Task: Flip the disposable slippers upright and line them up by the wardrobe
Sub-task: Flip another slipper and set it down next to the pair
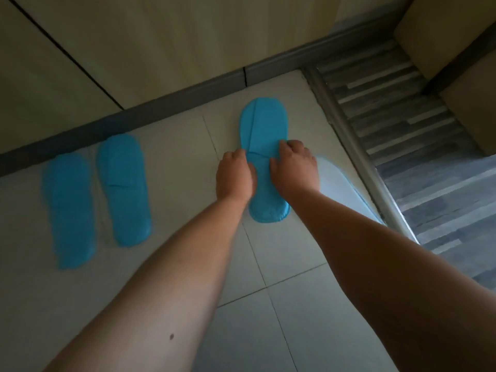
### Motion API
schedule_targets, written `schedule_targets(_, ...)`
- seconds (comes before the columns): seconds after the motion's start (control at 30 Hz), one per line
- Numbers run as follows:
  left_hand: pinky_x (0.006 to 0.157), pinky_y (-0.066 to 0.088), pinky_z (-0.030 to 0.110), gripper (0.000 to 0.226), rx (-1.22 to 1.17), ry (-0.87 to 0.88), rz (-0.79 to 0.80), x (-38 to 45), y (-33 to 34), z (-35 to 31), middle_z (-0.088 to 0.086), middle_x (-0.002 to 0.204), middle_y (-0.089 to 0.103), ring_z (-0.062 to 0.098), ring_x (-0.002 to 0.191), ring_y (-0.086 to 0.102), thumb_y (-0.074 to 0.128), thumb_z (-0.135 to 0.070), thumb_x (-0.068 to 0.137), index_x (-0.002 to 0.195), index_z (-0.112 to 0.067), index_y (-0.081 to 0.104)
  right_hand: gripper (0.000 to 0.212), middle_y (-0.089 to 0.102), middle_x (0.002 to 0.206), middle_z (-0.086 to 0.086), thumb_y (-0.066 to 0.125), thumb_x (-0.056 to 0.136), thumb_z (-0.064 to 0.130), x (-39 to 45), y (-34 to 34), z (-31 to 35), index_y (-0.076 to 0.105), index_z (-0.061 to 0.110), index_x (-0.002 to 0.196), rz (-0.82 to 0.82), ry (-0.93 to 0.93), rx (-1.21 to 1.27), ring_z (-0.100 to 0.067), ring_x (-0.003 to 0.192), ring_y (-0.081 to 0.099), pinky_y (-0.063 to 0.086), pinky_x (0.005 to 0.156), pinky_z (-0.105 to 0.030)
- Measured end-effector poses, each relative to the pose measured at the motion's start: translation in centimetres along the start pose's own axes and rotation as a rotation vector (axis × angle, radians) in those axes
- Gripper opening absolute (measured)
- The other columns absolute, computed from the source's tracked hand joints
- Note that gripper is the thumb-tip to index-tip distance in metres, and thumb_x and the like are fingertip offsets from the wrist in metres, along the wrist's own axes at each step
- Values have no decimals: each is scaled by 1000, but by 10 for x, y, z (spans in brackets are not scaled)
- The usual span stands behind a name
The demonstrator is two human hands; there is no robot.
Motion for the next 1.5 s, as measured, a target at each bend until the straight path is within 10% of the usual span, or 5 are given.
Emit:
schedule_targets(0.47,90,45,42,29,-171,-300,-136,2,-38,130,20,115,58,35,106,55,52,-13,89,116,-3,56,20,51,118,-14,48,91,15,20,82,119,57,7,107,206,-192,42,-33,90,56,37,71,-29)
schedule_targets(1.07,93,46,42,35,15,-174,-35,24,-45,137,23,121,51,37,106,54,51,-17,91,122,-2,53,16,48,105,-13,49,93,17,40,88,136,58,5,98,160,-167,-143,-28,83,47,44,71,-38)
schedule_targets(1.5,88,44,44,37,235,-113,-9,19,-52,129,17,123,51,35,111,49,53,-25,88,118,-4,52,41,49,125,-13,45,93,31,34,70,126,47,11,129,122,-245,-211,-33,109,47,39,84,-40)
Point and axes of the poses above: each hand's wrist, its own x-axis towards the middle knuckle, its own y-axis out of the palm, z = x × y, the point moved 1 cm from there along x, towards the middle knuckle
